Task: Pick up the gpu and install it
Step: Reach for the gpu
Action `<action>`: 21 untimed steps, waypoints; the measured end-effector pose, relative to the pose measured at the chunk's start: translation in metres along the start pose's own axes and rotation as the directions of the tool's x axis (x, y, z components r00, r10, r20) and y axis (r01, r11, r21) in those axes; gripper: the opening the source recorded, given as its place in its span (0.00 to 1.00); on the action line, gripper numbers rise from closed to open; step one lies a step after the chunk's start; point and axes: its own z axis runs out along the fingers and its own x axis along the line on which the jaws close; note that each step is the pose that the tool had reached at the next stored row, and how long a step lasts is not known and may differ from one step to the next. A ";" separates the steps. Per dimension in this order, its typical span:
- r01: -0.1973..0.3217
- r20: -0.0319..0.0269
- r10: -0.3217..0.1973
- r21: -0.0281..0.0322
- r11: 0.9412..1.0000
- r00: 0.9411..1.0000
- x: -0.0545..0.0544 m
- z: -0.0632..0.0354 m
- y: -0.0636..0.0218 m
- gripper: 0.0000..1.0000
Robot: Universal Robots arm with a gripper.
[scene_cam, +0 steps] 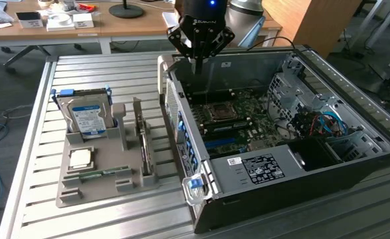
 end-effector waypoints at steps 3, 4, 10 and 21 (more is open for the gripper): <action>0.000 0.000 0.000 0.000 1.000 1.000 0.005 -0.0002 -0.0004 0.11; 0.000 0.000 0.000 0.000 1.000 1.000 0.007 -0.0002 -0.0005 0.11; 0.000 0.000 0.000 0.000 1.000 1.000 0.016 -0.0004 -0.0012 0.11; 0.000 0.000 0.000 0.000 1.000 1.000 0.023 -0.0006 -0.0017 0.11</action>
